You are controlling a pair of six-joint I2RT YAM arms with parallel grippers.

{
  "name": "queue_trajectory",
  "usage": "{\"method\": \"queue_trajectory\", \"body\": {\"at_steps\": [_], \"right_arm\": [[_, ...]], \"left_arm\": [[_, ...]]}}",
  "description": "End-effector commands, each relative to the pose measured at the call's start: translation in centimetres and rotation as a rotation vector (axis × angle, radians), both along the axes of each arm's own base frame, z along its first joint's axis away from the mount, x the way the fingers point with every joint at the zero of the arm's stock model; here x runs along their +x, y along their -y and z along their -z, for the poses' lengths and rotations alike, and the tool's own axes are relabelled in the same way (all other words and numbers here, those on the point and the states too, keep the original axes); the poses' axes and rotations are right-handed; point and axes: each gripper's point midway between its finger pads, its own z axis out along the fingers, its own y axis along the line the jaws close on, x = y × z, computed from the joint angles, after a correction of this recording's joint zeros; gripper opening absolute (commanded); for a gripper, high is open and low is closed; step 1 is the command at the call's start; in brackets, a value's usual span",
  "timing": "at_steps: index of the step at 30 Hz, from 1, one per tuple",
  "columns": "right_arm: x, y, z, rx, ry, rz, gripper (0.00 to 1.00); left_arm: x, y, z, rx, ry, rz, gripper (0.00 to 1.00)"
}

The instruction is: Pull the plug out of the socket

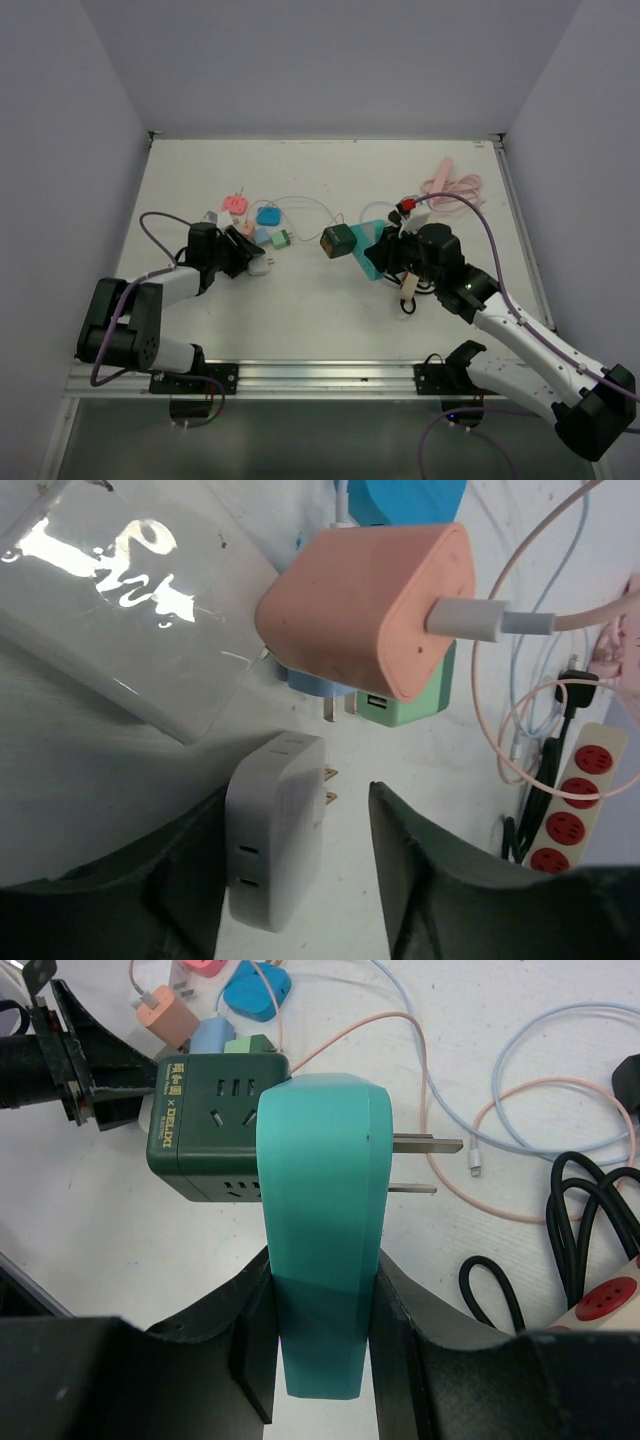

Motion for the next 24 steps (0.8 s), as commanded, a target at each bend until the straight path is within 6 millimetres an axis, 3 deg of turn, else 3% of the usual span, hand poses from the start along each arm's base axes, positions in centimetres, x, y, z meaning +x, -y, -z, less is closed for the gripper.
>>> {"method": "queue_trajectory", "body": {"at_steps": [1,3,7,13,18,19,21,22,24], "right_arm": [[1.1,-1.5,-4.9,0.097,0.134,-0.036,0.0],[1.2,-1.6,-4.9,0.095,0.134,-0.042,0.0],[1.4,-2.0,-4.9,0.095,0.132,-0.054,0.0],[1.6,-3.0,-5.1,0.118,0.126,-0.082,0.0],[2.1,-4.1,-5.3,0.148,0.108,-0.1,0.0],[2.2,-4.3,-5.3,0.156,0.098,-0.105,0.0],[2.2,-4.8,-5.2,0.162,0.081,-0.119,0.0],[2.4,-5.0,-5.4,0.165,0.072,-0.122,0.0],[2.5,-5.3,-5.6,0.157,0.061,-0.133,0.0]], "left_arm": [[1.5,-0.1,-2.8,0.006,0.095,0.021,0.61],[1.5,-0.5,-3.9,0.02,0.115,0.008,0.78],[1.2,-1.2,-6.6,0.045,0.139,-0.021,0.99],[0.6,-1.4,-10.9,0.031,0.157,-0.05,1.0],[0.4,0.4,-15.2,-0.018,0.27,0.005,1.0],[0.4,1.7,-16.6,-0.009,0.322,0.059,1.0],[0.6,2.8,-17.6,0.08,0.396,0.133,1.0],[0.1,4.9,-18.9,0.102,0.447,0.212,1.0],[-0.3,6.4,-19.8,0.171,0.524,0.309,1.0]]}}
